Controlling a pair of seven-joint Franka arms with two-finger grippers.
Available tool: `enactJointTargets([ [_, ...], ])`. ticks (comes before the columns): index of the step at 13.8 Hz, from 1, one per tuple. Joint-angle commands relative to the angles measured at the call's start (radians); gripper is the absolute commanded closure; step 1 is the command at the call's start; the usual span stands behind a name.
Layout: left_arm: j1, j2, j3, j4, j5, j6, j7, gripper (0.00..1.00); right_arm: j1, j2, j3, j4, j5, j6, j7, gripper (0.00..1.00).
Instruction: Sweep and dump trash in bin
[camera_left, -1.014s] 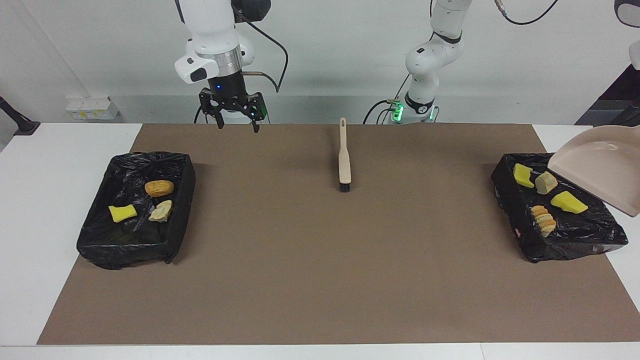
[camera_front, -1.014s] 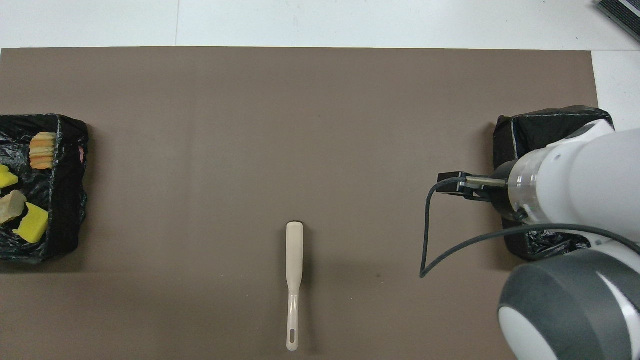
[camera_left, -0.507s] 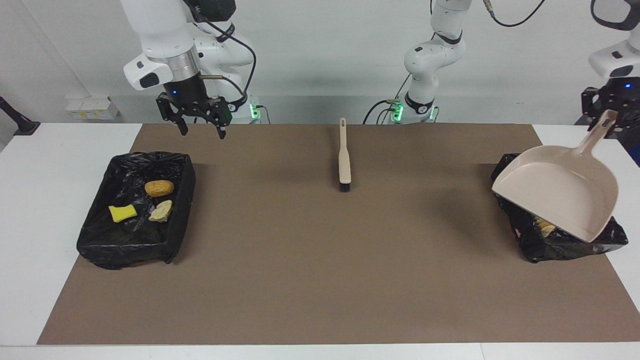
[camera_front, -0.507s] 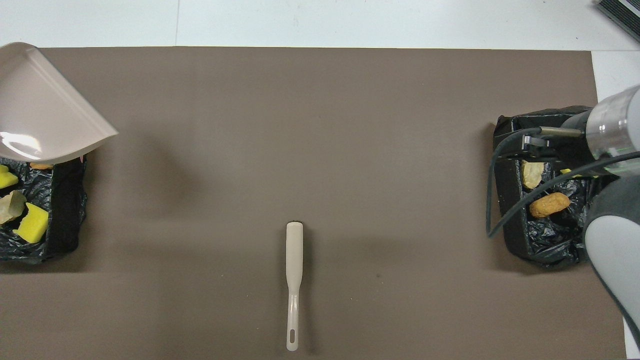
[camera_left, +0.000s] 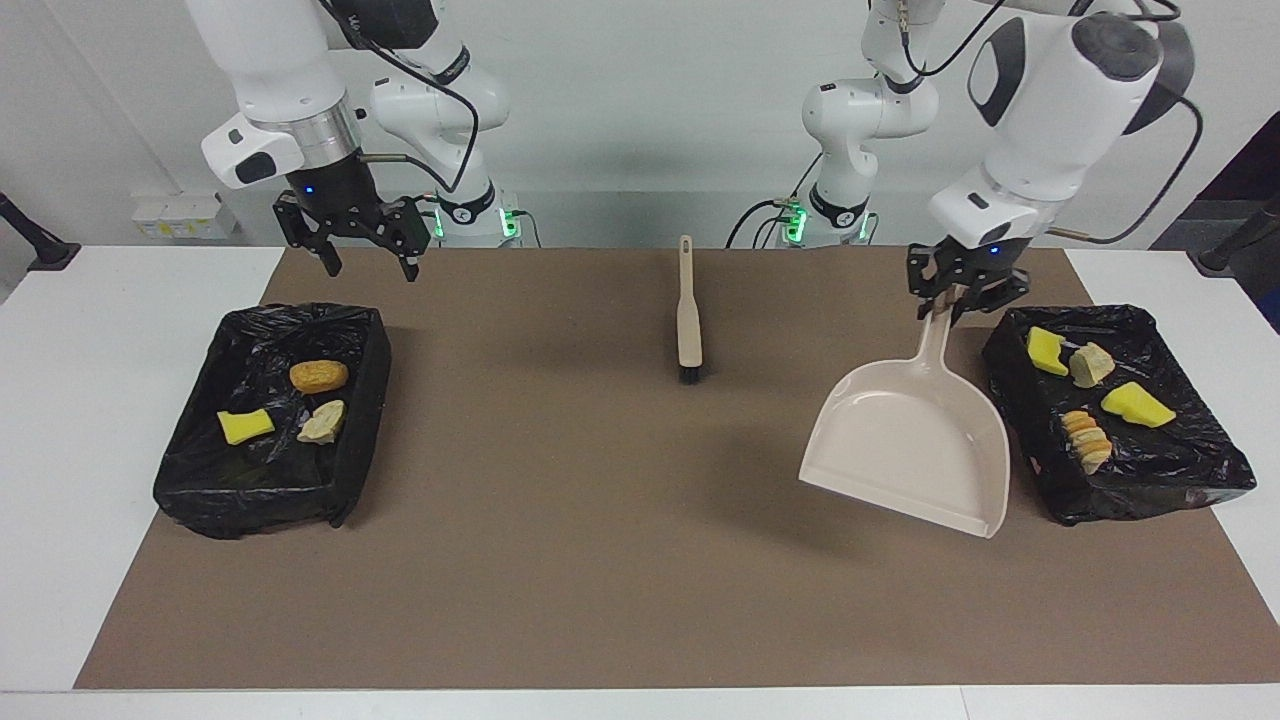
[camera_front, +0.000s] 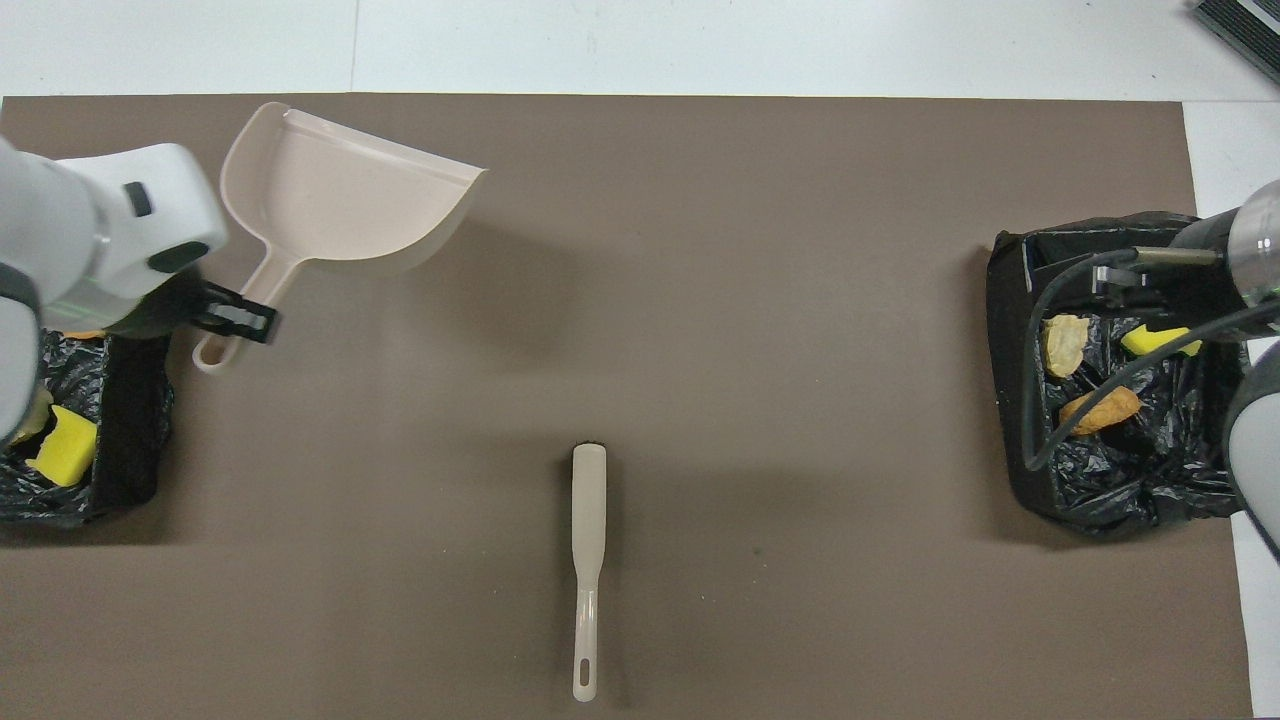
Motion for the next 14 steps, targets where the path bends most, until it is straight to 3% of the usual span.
enactJointTargets([
  [1, -0.125, 0.066, 0.024, -0.018, -0.032, 0.11, -0.192, 1.0, -0.033, 0.033, 0.008, 0.057, -0.003, -0.036, -0.04, 0.0],
  [6, -0.294, 0.183, 0.025, -0.055, -0.032, 0.269, -0.373, 1.0, -0.05, 0.036, 0.009, 0.057, 0.001, -0.033, -0.059, 0.0],
  [9, -0.355, 0.184, 0.027, -0.165, -0.032, 0.417, -0.445, 1.0, -0.056, 0.033, 0.012, 0.054, 0.007, -0.025, -0.061, 0.0],
  [12, -0.383, 0.19, 0.025, -0.23, -0.032, 0.503, -0.5, 1.0, -0.112, 0.027, 0.079, 0.051, 0.007, -0.022, -0.059, 0.0],
  [14, -0.404, 0.193, 0.027, -0.276, -0.031, 0.537, -0.53, 1.0, -0.107, 0.024, 0.083, 0.051, 0.009, -0.022, -0.057, 0.0],
])
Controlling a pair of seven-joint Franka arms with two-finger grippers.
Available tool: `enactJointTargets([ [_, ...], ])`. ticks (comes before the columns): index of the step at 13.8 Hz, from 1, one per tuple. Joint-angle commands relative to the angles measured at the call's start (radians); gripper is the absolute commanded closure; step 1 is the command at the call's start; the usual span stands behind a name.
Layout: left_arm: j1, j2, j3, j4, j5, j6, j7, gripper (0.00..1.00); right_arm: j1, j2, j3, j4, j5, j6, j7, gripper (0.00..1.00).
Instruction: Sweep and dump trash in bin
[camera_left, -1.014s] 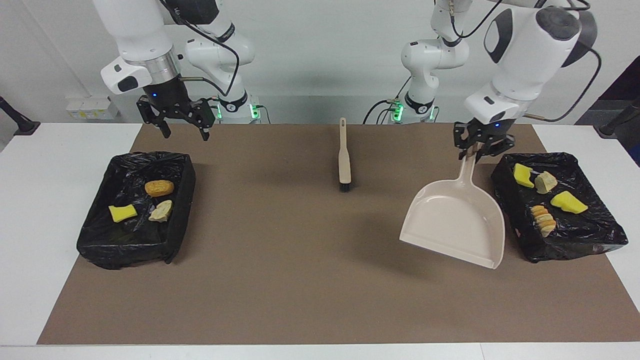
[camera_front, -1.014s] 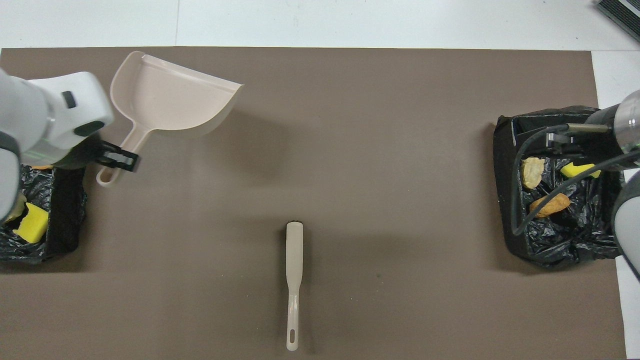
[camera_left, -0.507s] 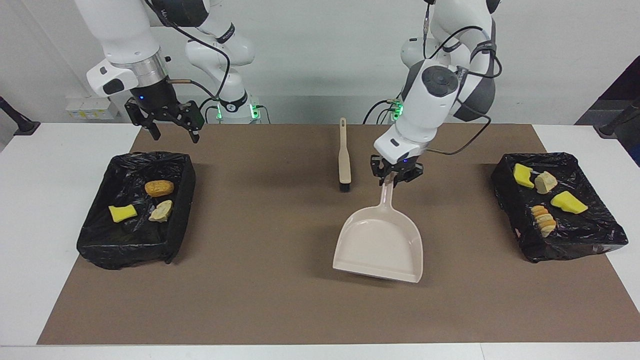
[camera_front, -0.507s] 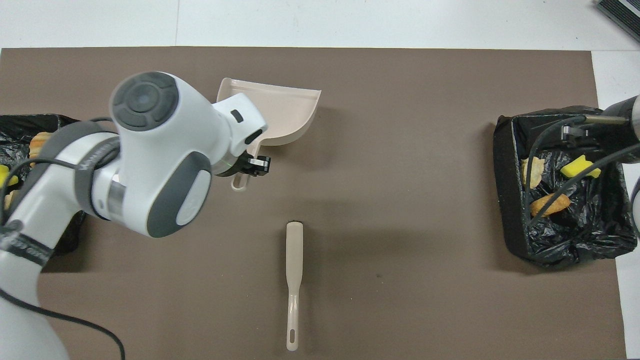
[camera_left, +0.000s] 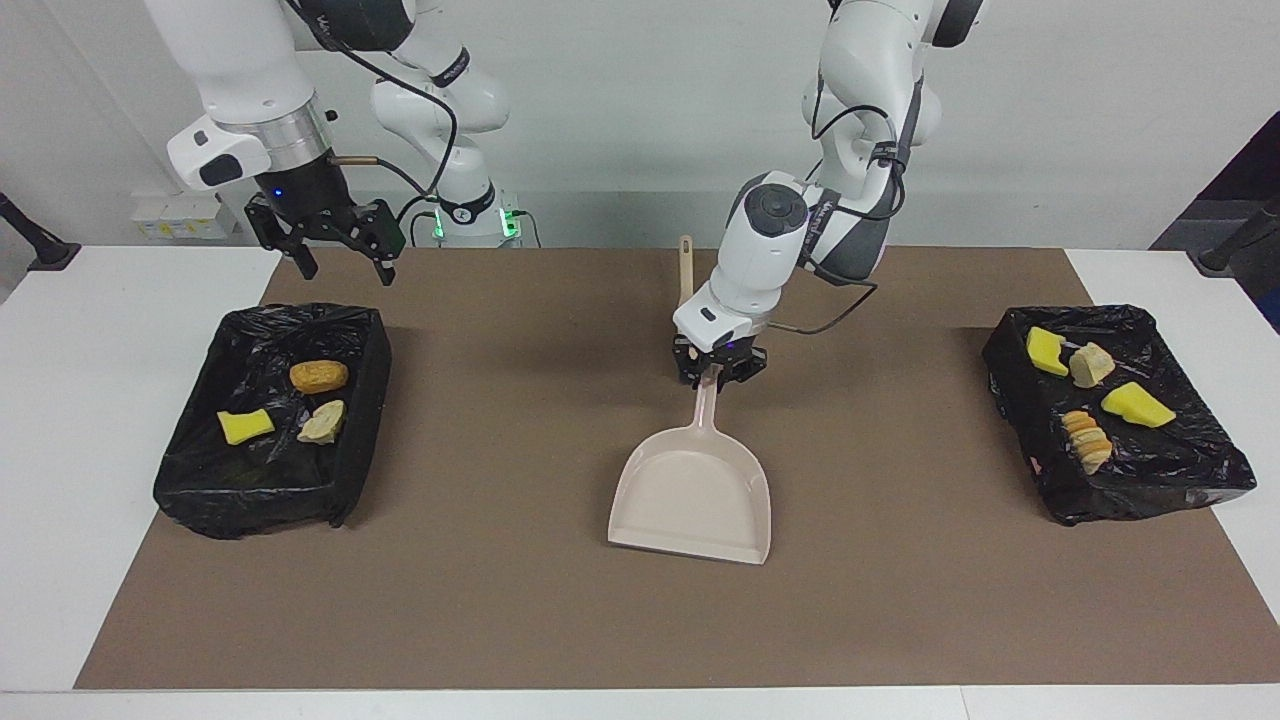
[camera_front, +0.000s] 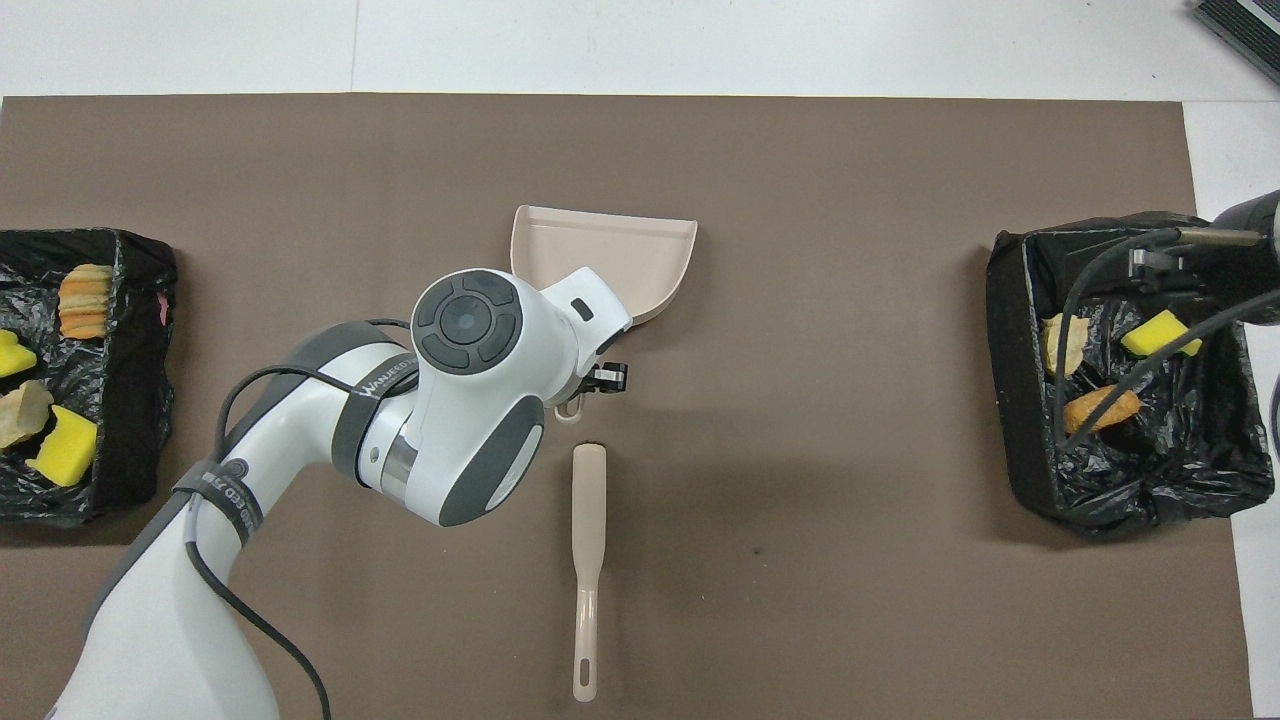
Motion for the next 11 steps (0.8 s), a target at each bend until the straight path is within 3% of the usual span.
enactJointTargets([
  [1, -0.036, -0.028, 0.022, -0.075, -0.012, 0.054, -0.032, 1.0, -0.017, 0.011, 0.022, 0.017, 0.006, -0.013, -0.027, 0.0],
  [2, -0.037, -0.028, 0.022, -0.075, -0.012, 0.054, -0.034, 0.83, -0.016, 0.011, 0.022, 0.015, 0.008, -0.013, -0.028, 0.0],
  [3, -0.036, -0.028, 0.022, -0.073, -0.012, 0.049, -0.052, 0.58, -0.016, 0.011, 0.022, 0.015, 0.008, -0.013, -0.024, 0.0],
  [4, -0.037, -0.029, 0.023, -0.073, -0.01, 0.037, -0.069, 0.01, -0.016, 0.009, 0.022, 0.012, 0.008, -0.015, -0.024, 0.0],
  [7, -0.013, -0.061, 0.034, -0.052, -0.002, -0.004, -0.063, 0.0, -0.016, 0.002, 0.022, -0.002, 0.008, -0.016, -0.021, 0.0],
  [11, 0.111, -0.138, 0.037, -0.047, 0.004, -0.042, 0.012, 0.0, -0.026, -0.001, 0.022, -0.009, 0.008, -0.018, -0.018, 0.0],
])
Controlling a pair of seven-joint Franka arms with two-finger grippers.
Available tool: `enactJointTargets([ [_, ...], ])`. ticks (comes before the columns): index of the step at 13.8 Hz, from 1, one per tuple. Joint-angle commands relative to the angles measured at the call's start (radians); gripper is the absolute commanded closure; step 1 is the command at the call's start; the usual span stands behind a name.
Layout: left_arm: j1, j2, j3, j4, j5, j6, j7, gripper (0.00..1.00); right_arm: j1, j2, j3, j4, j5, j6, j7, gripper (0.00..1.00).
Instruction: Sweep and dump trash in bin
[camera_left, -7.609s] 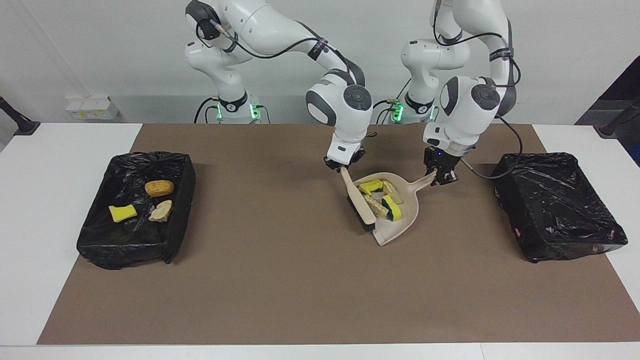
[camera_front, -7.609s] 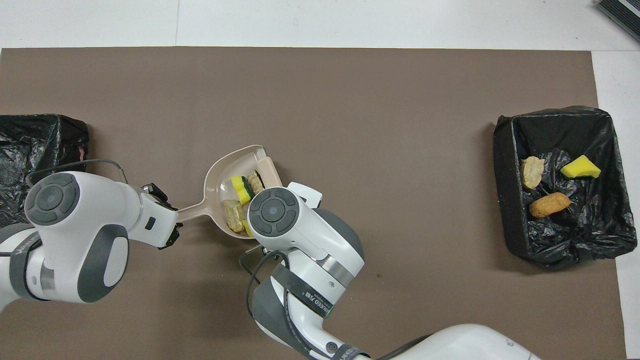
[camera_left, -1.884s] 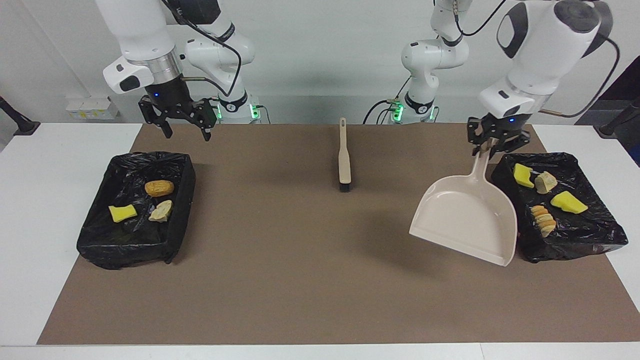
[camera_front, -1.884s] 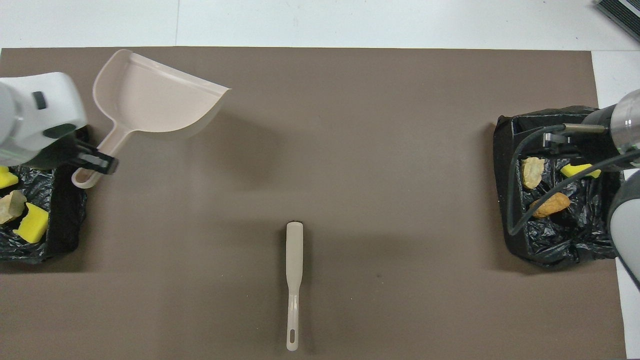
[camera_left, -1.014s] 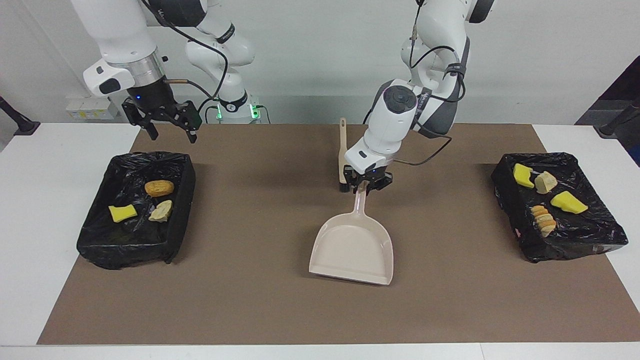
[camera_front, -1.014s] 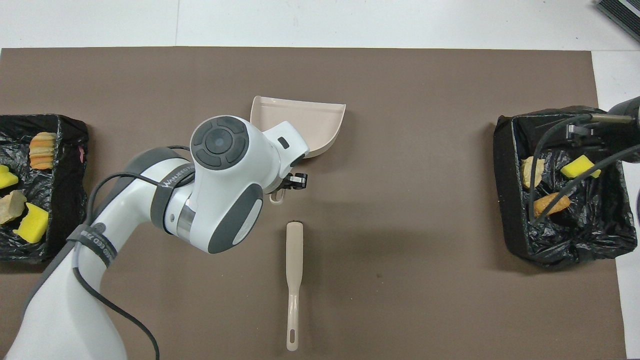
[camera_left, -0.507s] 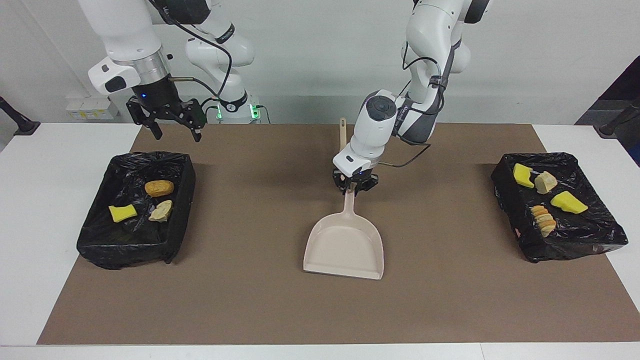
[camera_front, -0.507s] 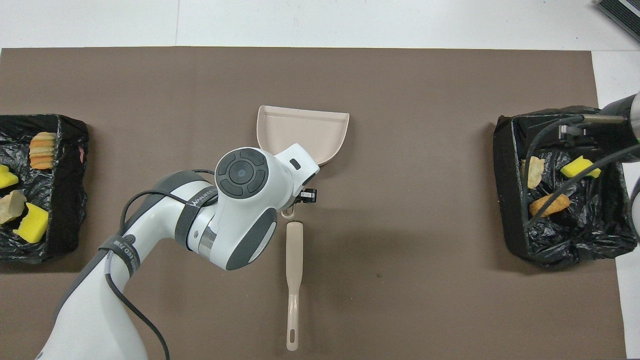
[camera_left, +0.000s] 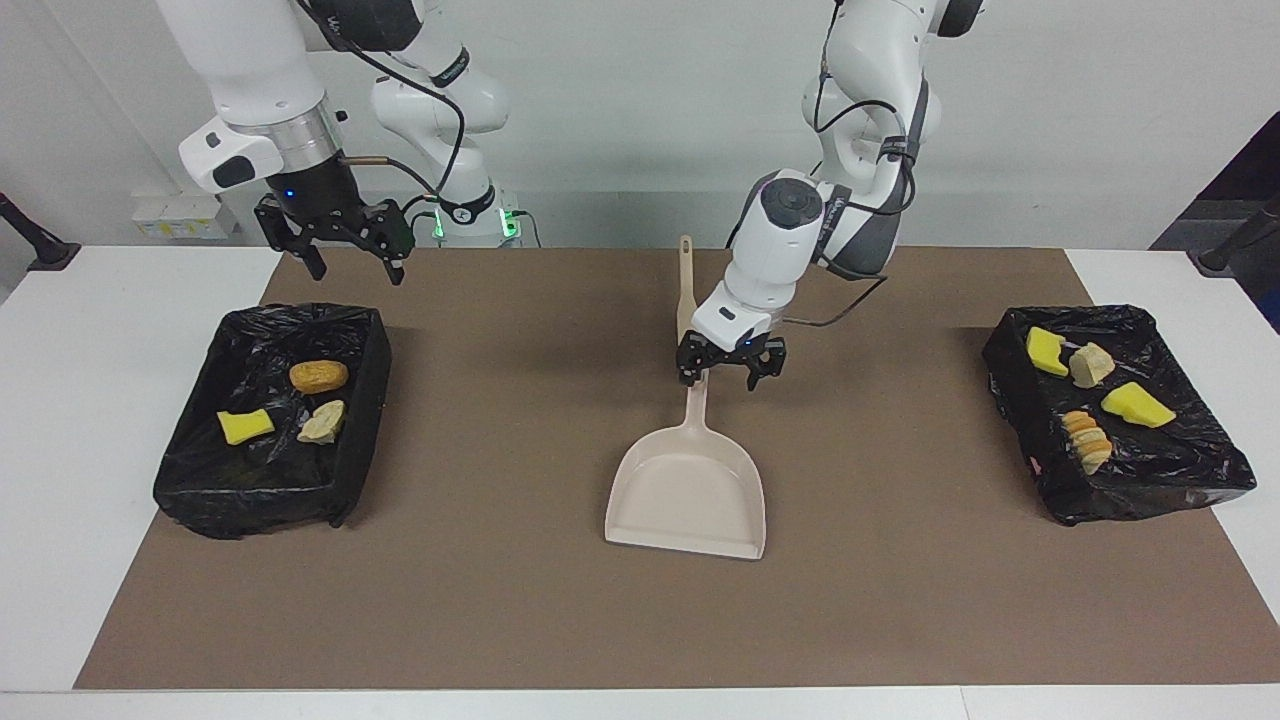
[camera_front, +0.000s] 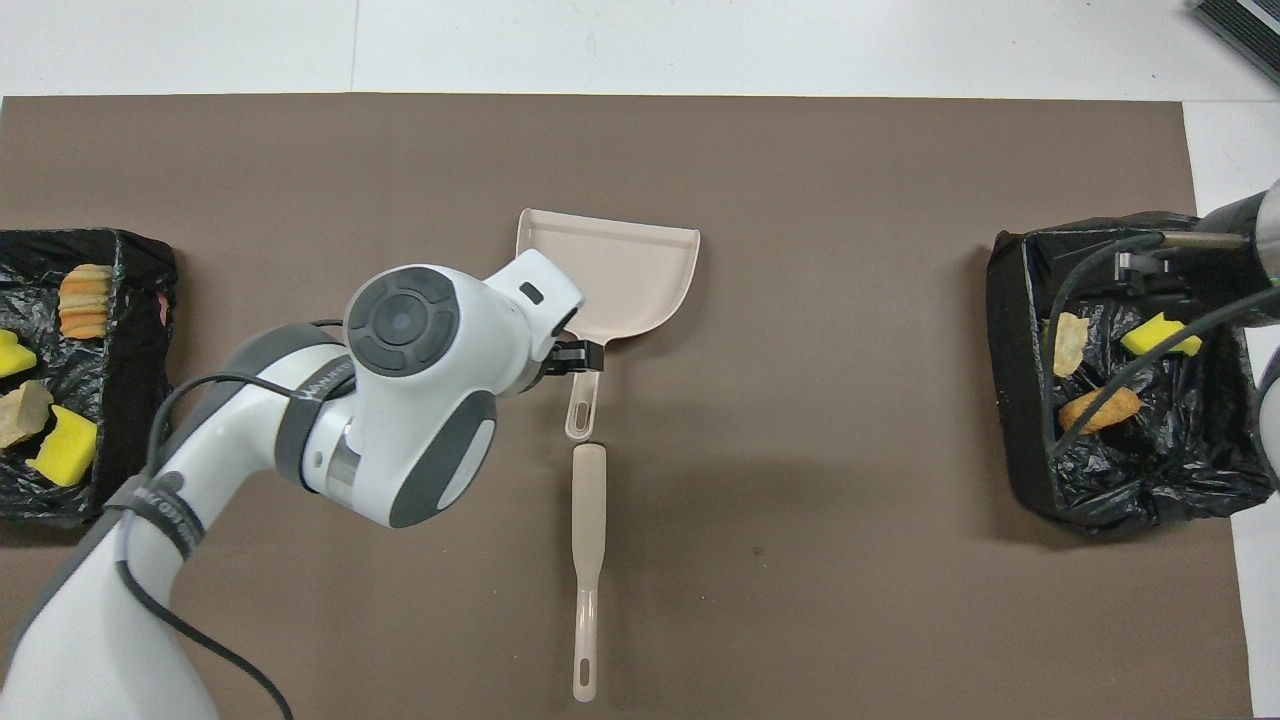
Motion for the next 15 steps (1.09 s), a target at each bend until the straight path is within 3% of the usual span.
enactJointTargets([
  [1, 0.102, -0.089, -0.003, -0.014, 0.002, -0.107, 0.129, 0.0, -0.022, -0.005, 0.011, -0.005, 0.008, -0.012, -0.011, 0.0],
  [7, 0.349, -0.244, -0.001, 0.021, 0.002, -0.343, 0.474, 0.0, -0.022, -0.005, 0.011, -0.005, 0.008, -0.012, -0.013, 0.0],
  [11, 0.445, -0.262, 0.0, 0.158, 0.002, -0.529, 0.561, 0.0, -0.024, -0.005, 0.011, -0.005, 0.008, -0.012, -0.011, 0.0],
  [15, 0.452, -0.245, 0.003, 0.357, 0.007, -0.753, 0.553, 0.0, -0.024, -0.005, 0.011, -0.005, 0.008, -0.011, -0.011, 0.0],
])
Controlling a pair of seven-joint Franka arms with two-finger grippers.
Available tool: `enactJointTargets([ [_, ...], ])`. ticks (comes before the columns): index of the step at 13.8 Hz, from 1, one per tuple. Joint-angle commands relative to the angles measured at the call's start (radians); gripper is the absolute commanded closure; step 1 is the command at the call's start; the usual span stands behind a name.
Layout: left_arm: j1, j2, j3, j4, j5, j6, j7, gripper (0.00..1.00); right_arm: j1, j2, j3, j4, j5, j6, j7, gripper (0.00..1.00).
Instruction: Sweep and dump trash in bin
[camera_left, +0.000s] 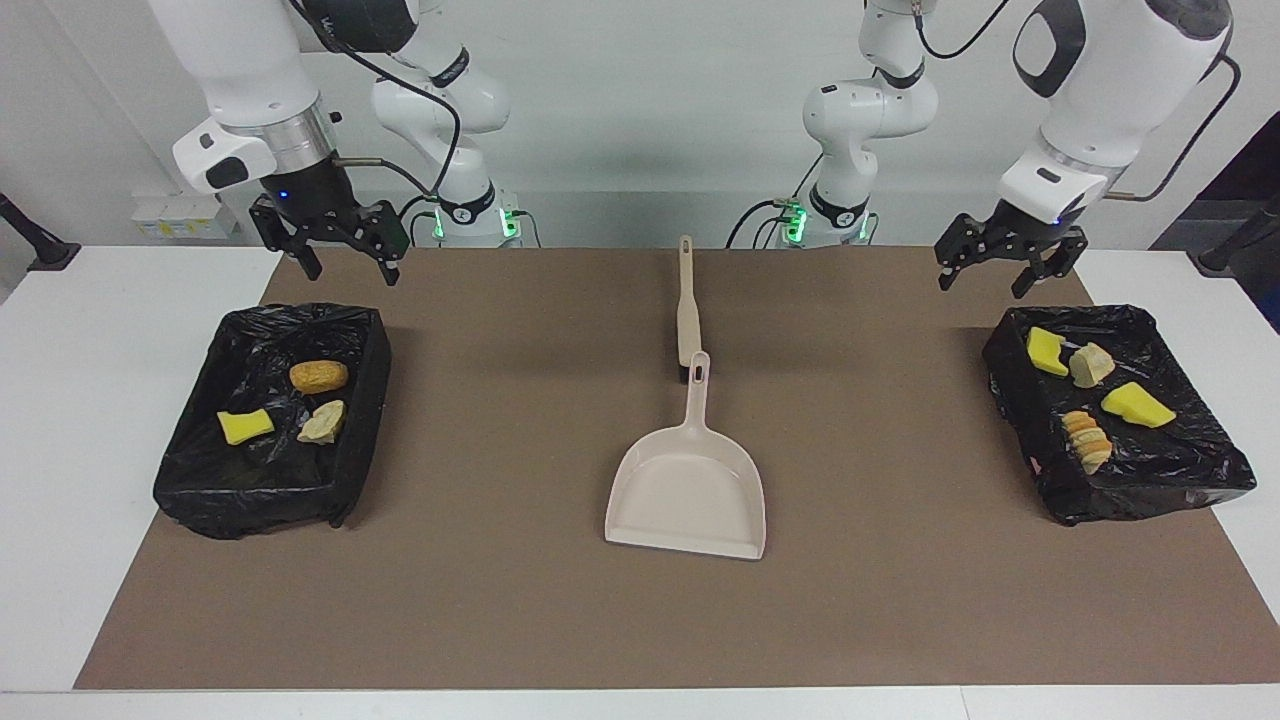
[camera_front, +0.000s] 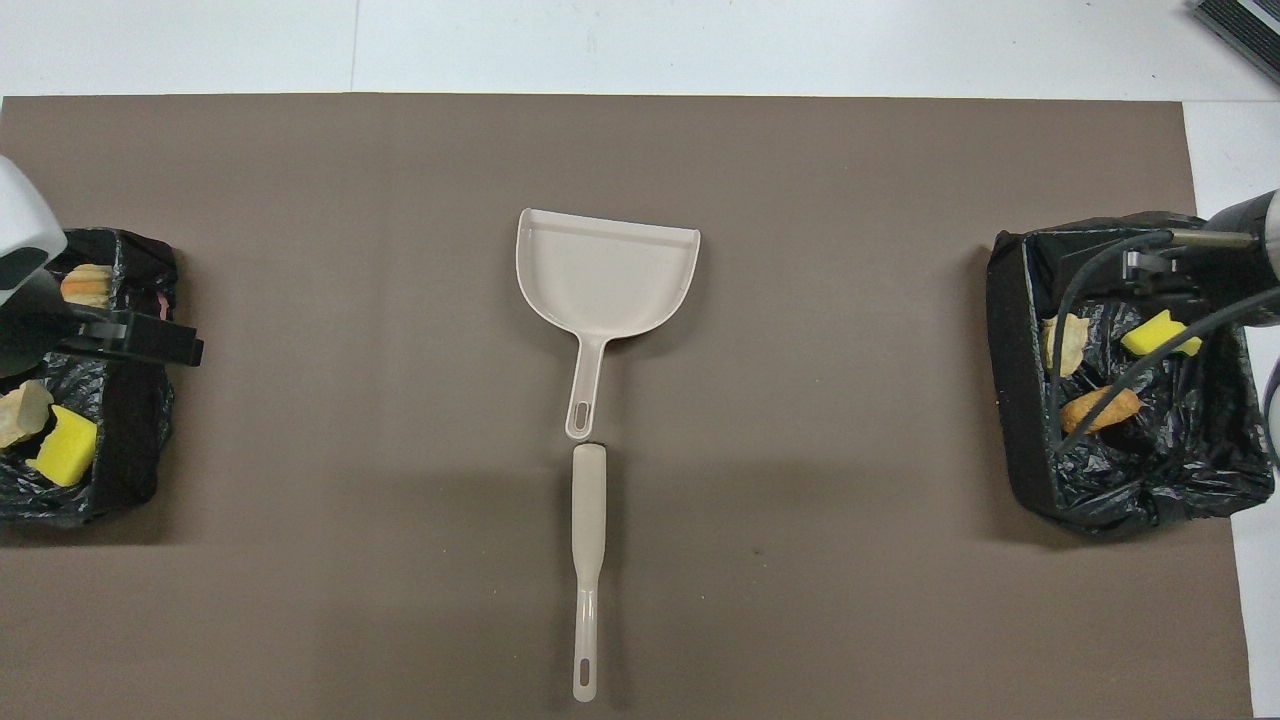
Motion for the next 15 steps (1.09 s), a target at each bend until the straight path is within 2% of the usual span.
enactJointTargets([
  [1, 0.013, 0.023, -0.008, 0.134, 0.01, -0.16, 0.003, 0.0, -0.017, -0.005, 0.011, -0.005, 0.008, -0.012, -0.011, 0.0],
  [4, 0.022, -0.022, -0.005, 0.082, 0.037, -0.176, 0.006, 0.0, -0.017, -0.005, 0.011, -0.005, 0.008, -0.01, -0.011, 0.0],
  [7, 0.03, -0.08, -0.006, -0.03, 0.037, -0.098, 0.0, 0.0, -0.017, -0.005, 0.011, -0.005, 0.008, -0.01, -0.011, 0.0],
  [15, 0.027, -0.074, -0.008, -0.039, 0.037, -0.035, -0.007, 0.0, -0.018, -0.005, 0.011, -0.005, 0.008, -0.01, -0.011, 0.0],
])
